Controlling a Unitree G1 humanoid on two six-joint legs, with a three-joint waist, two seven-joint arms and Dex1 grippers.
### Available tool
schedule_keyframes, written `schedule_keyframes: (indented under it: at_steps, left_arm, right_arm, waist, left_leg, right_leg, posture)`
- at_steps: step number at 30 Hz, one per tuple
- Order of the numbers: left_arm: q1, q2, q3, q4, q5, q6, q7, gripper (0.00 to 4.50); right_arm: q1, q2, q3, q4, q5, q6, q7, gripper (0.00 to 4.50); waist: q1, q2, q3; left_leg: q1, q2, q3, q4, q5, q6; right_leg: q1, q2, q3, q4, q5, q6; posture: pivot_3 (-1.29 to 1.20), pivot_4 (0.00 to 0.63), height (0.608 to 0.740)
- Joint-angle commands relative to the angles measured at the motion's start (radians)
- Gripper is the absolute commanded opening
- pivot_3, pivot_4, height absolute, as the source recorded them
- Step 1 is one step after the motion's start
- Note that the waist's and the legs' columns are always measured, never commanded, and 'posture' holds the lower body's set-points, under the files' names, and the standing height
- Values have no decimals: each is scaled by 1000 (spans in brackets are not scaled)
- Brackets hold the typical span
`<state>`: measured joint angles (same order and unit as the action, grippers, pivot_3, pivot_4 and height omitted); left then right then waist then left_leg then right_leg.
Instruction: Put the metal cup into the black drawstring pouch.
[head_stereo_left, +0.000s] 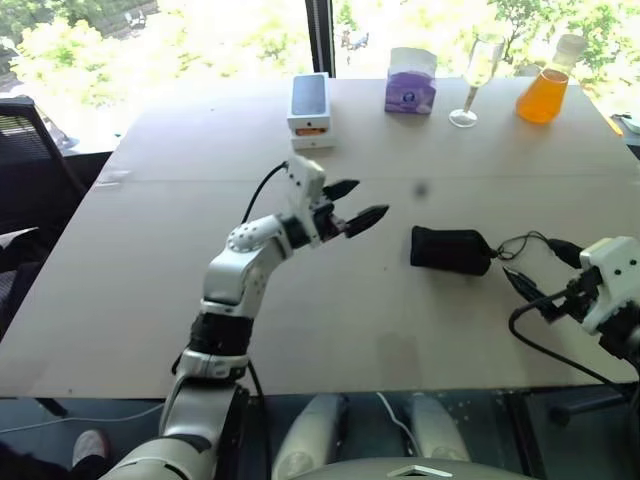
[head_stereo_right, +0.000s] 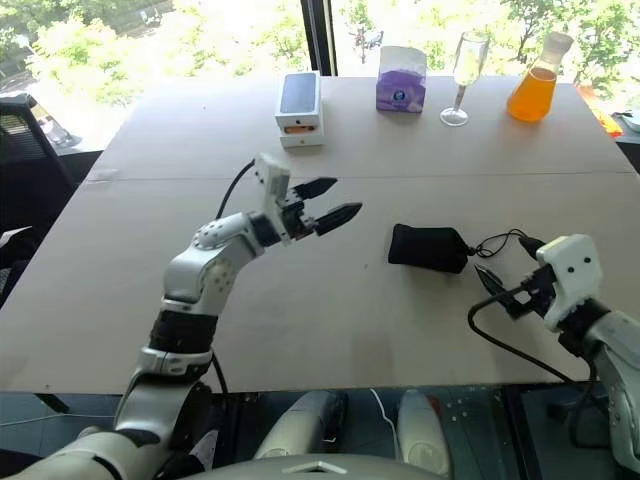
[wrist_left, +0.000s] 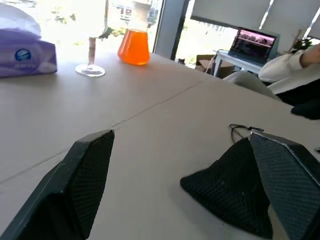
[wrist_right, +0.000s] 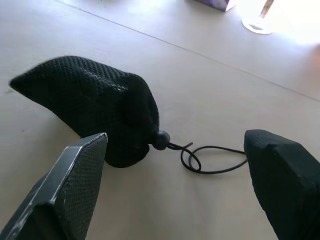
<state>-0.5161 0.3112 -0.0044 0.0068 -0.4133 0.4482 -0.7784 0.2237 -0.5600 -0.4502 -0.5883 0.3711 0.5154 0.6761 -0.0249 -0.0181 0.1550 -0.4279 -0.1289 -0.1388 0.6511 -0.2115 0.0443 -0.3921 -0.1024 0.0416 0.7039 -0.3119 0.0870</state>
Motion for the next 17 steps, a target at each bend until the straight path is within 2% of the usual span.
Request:
schedule_keyframes:
  at_steps: [1,5,7,12,17]
  left_arm:
    - [154,82,55,-147,-13,-42,-27,4500]
    - [344,158,101,-246,-9,-80,-29,4500]
    - [461,178,146,-328,-22,-84,-11,4500]
    - [663,174,190,-462,-26,-98,33,4500]
    - [751,127,198,-540,-30,-99,113,4500]
  right_arm:
    - [98,24,-74,-40,58,-91,47,4428]
    - [202,18,-126,-13,77,-162,98,4428]
    - [254,13,-165,5,82,-180,116,4428]
    - [302,-11,-212,42,94,-203,136,4428]
    - [275,-36,-206,110,85,-230,140,4428]
  waist:
    - [3,2,-1]
    - [15,2,-1]
    - [20,2,0]
    - [39,5,-2]
    - [42,5,-3]
  left_leg:
    - [0,0,0,-1,0,0]
    - [2,0,0,-3,0,0]
    - [9,0,-1,-4,-4,5]
    - [14,1,-1,-7,-5,7]
    - [14,1,-1,-7,-7,4]
  right_leg:
    - [0,0,0,-1,0,0]
    - [2,0,0,-4,0,0]
    - [10,-1,0,-8,0,0]
    - [15,-2,2,-10,0,0]
    - [15,-2,1,-11,0,0]
  posture:
    - [0,150,740]
    - [0,150,740]
    - [0,150,740]
    - [0,150,740]
    - [0,150,740]
